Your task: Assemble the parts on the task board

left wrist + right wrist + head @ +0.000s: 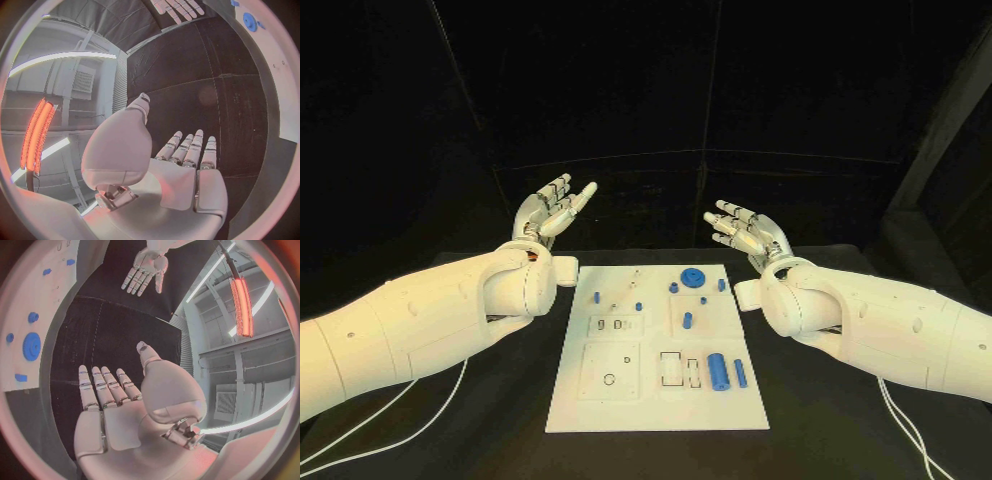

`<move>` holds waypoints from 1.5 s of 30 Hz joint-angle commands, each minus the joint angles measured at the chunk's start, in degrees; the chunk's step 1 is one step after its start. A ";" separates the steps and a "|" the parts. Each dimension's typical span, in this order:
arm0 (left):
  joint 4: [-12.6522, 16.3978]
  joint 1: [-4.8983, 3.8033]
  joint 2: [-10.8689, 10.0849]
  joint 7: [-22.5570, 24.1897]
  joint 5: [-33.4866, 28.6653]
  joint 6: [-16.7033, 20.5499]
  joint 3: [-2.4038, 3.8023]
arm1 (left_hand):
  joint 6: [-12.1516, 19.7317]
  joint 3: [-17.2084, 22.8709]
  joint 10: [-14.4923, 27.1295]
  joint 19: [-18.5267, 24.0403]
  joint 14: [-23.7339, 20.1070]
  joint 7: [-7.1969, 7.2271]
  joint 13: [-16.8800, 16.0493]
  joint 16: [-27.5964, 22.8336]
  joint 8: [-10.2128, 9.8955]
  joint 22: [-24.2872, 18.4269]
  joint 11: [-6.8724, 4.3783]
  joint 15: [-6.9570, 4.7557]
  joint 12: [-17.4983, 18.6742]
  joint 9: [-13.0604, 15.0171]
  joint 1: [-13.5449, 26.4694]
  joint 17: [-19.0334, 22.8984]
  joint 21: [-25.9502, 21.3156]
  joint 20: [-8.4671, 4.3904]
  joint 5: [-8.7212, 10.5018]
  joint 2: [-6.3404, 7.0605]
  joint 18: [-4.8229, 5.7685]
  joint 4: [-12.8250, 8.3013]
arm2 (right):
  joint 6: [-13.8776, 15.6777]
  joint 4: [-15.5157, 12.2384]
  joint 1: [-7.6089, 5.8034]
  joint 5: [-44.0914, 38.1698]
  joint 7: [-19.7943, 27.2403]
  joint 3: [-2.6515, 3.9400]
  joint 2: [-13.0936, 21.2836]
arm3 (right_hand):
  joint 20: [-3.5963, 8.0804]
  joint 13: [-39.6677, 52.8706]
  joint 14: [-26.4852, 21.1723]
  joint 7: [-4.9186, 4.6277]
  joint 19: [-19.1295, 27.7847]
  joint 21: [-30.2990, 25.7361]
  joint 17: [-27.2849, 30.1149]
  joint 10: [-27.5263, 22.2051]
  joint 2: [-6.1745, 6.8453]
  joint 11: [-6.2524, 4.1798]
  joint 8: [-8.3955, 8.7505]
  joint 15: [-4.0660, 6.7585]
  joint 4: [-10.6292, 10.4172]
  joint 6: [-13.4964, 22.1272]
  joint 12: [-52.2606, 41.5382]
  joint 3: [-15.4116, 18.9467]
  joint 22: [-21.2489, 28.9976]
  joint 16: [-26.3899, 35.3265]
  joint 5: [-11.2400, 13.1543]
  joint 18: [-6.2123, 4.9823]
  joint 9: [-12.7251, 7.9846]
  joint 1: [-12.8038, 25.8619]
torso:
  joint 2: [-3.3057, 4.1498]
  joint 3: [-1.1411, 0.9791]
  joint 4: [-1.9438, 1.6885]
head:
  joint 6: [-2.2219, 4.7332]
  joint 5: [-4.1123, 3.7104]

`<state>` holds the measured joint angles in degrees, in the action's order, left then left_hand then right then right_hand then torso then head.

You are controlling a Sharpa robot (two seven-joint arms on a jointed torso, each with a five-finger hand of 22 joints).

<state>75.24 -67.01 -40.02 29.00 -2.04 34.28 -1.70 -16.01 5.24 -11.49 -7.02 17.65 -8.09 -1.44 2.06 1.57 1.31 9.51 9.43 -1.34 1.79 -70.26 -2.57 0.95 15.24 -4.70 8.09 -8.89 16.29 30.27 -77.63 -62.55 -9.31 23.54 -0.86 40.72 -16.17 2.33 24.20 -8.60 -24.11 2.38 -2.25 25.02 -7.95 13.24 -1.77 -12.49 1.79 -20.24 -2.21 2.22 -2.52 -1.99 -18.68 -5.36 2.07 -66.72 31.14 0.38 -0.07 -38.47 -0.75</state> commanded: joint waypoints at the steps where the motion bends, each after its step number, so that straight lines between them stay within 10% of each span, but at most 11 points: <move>1: -0.35 -0.20 0.17 1.60 -0.68 -4.58 0.00 | -0.97 0.29 -0.82 -0.12 0.92 -3.69 -0.14 0.24 0.35 0.09 0.41 0.37 -0.21 0.14 -2.56 -0.14 0.43 0.92 -0.50 0.09 -1.33 0.82 | -9.70 1.55 -0.41 -7.21 -3.76 -0.08 -0.54 | -0.55 0.15 2.13 -6.75 -1.81 0.36 -0.19 1.69 -0.25 0.39 -0.40 -0.46 0.85 -1.40 -0.25 0.35 -0.20 -0.47 -0.59 -1.41 0.15 -3.37 | -0.01 0.02 -0.01 | 0.00 0.00; 5: -0.35 -0.20 0.17 1.60 -0.68 -4.58 0.00 | -1.35 0.59 -1.34 -0.10 1.50 -3.88 -0.20 0.35 0.39 0.10 0.63 0.52 -0.28 0.18 -2.61 -0.24 0.45 1.05 -0.46 -0.38 -1.32 0.79 | -11.55 2.63 -0.63 -8.54 -4.49 -0.15 -0.89 | -0.57 0.40 8.72 -6.70 -6.46 0.99 -0.62 5.84 0.32 0.54 -0.75 -0.39 4.23 -4.62 -0.60 0.12 -0.63 -1.28 1.75 -2.32 0.40 -6.89 | -0.01 0.02 -0.01 | 0.00 0.00; 11: 0.19 -0.19 -0.82 1.58 -0.68 -6.12 -0.01 | -6.22 1.83 -9.87 -4.01 12.69 -6.02 -0.94 3.26 1.02 0.81 3.12 2.30 -1.46 0.59 -3.17 -1.99 1.56 1.50 -0.24 -2.83 -0.28 0.62 | -9.40 3.78 -1.24 -20.81 -5.35 -0.12 -0.95 | -0.31 1.49 27.07 -5.19 -21.13 4.84 -1.62 24.81 0.90 -1.12 -4.22 1.96 8.69 -23.10 -3.83 -1.18 -2.16 -4.91 5.21 -4.75 1.90 -11.69 | 0.48 -0.13 -0.23 | 0.06 -0.07; 14: 0.78 -0.20 -1.48 1.50 -0.68 -7.16 -0.01 | -12.63 2.21 -21.44 -17.44 24.17 -6.59 -1.85 7.14 2.10 3.20 4.46 3.18 -3.87 1.14 -3.83 -3.67 5.92 1.58 -0.11 -4.62 0.66 0.36 | -8.62 4.28 -1.92 -26.41 -5.74 -0.11 -0.93 | 0.70 1.31 32.59 -4.18 -25.42 6.80 -1.74 28.94 0.95 -2.54 -5.08 3.59 9.99 -29.18 -4.57 -2.11 -2.62 -6.14 5.17 -5.34 2.01 -12.38 | 0.88 -0.15 -0.30 | 0.33 -0.16; 16: 1.37 -0.21 -2.08 1.14 -0.68 -9.07 -0.01 | -21.92 2.06 -34.23 -30.68 31.33 -6.74 -2.95 10.06 4.14 5.34 3.38 1.37 -7.48 2.06 -3.87 -4.72 10.65 1.52 0.01 -6.08 -0.65 0.22 | -8.03 4.67 -2.56 -30.70 -6.43 -0.11 -0.93 | 1.53 1.24 35.32 -3.95 -27.49 7.71 -1.81 31.00 0.95 -3.07 -4.98 4.46 10.71 -30.75 -4.57 -2.85 -2.78 -6.43 4.60 -5.28 1.84 -12.40 | 1.27 -0.12 -0.45 | 0.58 -0.27; 19: 2.60 -0.23 -3.00 0.72 -0.68 -11.60 -0.01 | -32.17 1.38 -40.94 -37.71 38.50 -5.92 -3.11 12.20 6.76 5.73 1.78 -0.52 -9.58 2.83 -3.83 -6.05 12.53 0.47 0.10 -7.54 -1.74 0.01 | -7.71 5.24 -3.63 -36.67 -8.12 -0.10 -0.99 | 2.53 1.26 38.38 -3.76 -29.71 8.67 -1.90 33.28 0.99 -3.58 -4.52 5.38 11.43 -32.40 -4.12 -3.94 -2.89 -6.39 4.10 -5.25 1.69 -11.73 | 1.89 -0.07 -0.73 | 1.00 -0.57; 28: 8.32 -0.39 -6.71 0.33 2.86 -18.45 -0.01 | -36.29 -0.86 -48.03 -45.44 45.72 -4.22 -3.65 13.84 6.33 4.48 -0.42 -2.94 -10.29 2.06 -10.66 -9.95 11.76 -1.89 0.17 -4.13 -1.75 -5.63 | -12.78 5.49 -6.35 -56.17 -17.51 -0.05 -1.33 | 7.59 1.60 52.02 -2.69 -40.18 15.89 -4.99 40.50 2.02 -6.07 -3.80 9.62 12.84 -36.28 -3.63 -6.31 -5.85 -10.96 4.56 -5.22 1.75 -9.72 | 3.86 0.29 -1.89 | 1.97 -2.07; 33: 11.23 -0.51 -7.97 -1.12 3.83 -18.45 -0.04 | -36.17 1.55 -47.94 -47.03 46.37 -4.95 -3.70 15.23 5.95 4.03 -0.12 -3.11 -10.33 1.93 -10.88 -11.49 11.19 -2.20 -0.08 -8.46 -1.63 -4.68 | -15.43 5.57 -7.36 -67.25 -21.00 -0.04 -2.00 | 10.19 1.62 60.02 -1.73 -46.05 22.18 -8.97 43.18 3.14 -7.55 -3.22 11.76 13.02 -37.32 -3.28 -6.56 -9.15 -17.58 4.81 -5.13 1.74 -8.80 | 4.94 0.40 -2.60 | 1.99 -2.32; 36: 12.54 -0.50 -8.25 -1.63 4.02 -19.04 -0.07 | -35.49 4.94 -46.95 -47.40 45.46 -5.23 -3.50 16.30 5.79 3.65 0.02 -3.06 -10.42 1.96 -11.87 -12.43 10.55 -2.28 -0.26 -9.62 -1.61 -4.77 | -16.71 5.60 -7.57 -72.36 -22.13 -0.03 -2.49 | 10.98 1.57 61.73 -1.37 -47.40 24.94 -11.26 43.97 3.71 -7.86 -2.80 12.28 13.18 -37.63 -2.81 -6.95 -10.74 -20.85 4.84 -5.01 1.71 -8.30 | 5.45 0.52 -2.99 | 1.94 -2.59; 45: 15.14 -0.32 -8.91 -2.69 4.20 -20.42 -0.27 | -34.58 16.74 -45.64 -48.23 42.62 -5.40 -2.80 19.43 6.26 2.85 0.10 -2.80 -11.41 2.02 -11.29 -14.94 8.77 -2.21 -0.27 -5.98 -1.51 -5.69 | -19.38 5.61 -7.76 -82.54 -24.17 -0.01 -3.64 | 11.56 1.45 62.17 -1.07 -49.10 34.23 -24.29 41.38 5.29 -7.94 -2.02 12.59 13.36 -37.35 -1.54 -9.18 -16.41 -38.55 5.11 -4.91 1.71 -6.25 | 7.00 0.88 -3.79 | 1.91 -3.28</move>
<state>90.02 -67.24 -48.79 27.02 1.33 15.85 -2.04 -50.94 21.62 -57.38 -54.90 60.56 -13.16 -4.28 21.37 7.60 4.21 9.64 6.71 -12.59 3.77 -81.49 -17.44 9.91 13.10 -4.83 1.75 -10.19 10.63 13.37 -71.89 -70.15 -84.68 1.70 -0.94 37.01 -4.51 3.80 83.86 -9.92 -73.03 36.31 -25.95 66.61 -2.71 5.32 -3.94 -0.29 15.14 -57.62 -3.91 -6.80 -18.73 -39.80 -13.87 -10.26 3.82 -73.24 37.42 1.16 -3.54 -36.65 -3.95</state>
